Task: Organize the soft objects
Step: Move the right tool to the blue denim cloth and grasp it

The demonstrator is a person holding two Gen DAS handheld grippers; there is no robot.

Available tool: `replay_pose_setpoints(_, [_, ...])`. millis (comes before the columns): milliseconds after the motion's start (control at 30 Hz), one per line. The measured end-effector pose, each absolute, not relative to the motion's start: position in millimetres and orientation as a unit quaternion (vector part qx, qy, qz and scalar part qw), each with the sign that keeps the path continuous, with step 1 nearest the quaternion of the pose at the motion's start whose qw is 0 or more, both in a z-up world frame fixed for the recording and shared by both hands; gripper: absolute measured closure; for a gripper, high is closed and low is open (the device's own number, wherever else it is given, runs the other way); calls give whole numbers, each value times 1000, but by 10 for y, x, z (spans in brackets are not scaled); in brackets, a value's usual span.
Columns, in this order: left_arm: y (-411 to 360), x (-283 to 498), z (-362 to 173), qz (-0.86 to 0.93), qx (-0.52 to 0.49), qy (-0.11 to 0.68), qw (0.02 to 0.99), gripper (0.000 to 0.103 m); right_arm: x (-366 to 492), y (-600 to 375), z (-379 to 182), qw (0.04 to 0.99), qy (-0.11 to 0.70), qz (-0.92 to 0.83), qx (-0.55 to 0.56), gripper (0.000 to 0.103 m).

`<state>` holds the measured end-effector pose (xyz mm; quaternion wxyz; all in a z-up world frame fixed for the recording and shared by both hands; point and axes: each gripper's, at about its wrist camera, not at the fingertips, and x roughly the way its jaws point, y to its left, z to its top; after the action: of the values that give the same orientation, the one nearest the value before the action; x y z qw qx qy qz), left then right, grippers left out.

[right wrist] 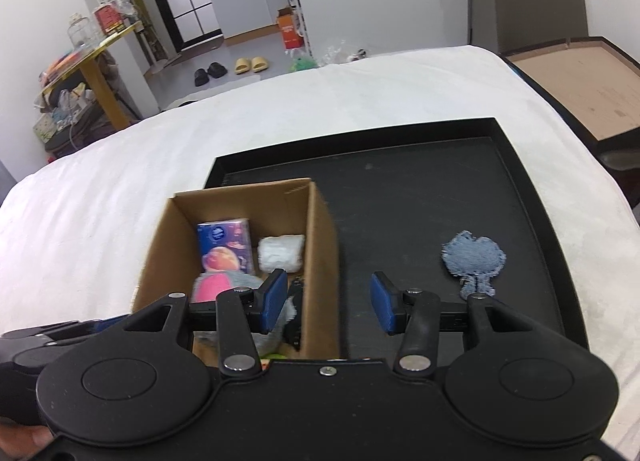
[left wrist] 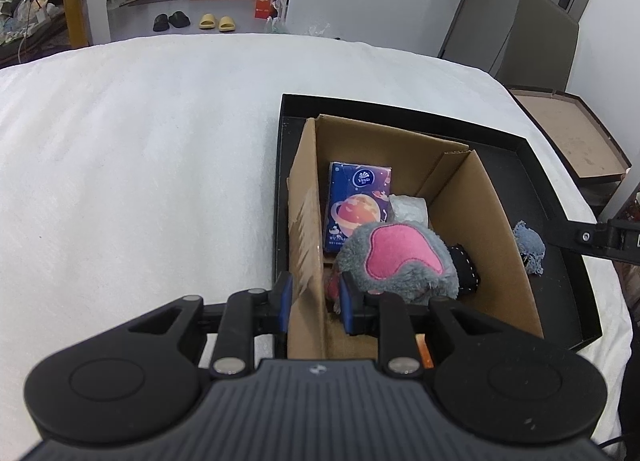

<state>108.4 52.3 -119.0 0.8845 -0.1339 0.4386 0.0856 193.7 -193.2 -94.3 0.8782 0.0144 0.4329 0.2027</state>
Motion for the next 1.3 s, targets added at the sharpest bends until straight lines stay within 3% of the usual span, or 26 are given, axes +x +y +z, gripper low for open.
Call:
replay_pose_setpoints(100, [511, 1115, -1186, 90, -133, 441, 883, 77, 1992, -2028, -986, 880, 434, 193, 16, 57])
replay_pose_setpoints(267, [499, 1168, -1184, 102, -135, 448, 878, 63, 2088, -2171, -1102, 880, 440, 178, 16, 56])
replay_pose_setpoints(433, [441, 1217, -1174, 107, -129, 448, 878, 55, 2153, -2317, -1252, 880, 447, 159, 12, 44])
replay_pose_setpoints(967, [240, 1366, -1188, 120, -99, 457, 876, 51, 2393, -2672, -1721, 874, 469, 129, 11, 44])
replay_pose_setpoints(1300, [197, 1384, -1182, 126, -92, 460, 874, 51, 2554, -2741, -1925, 872, 473, 128, 9, 58])
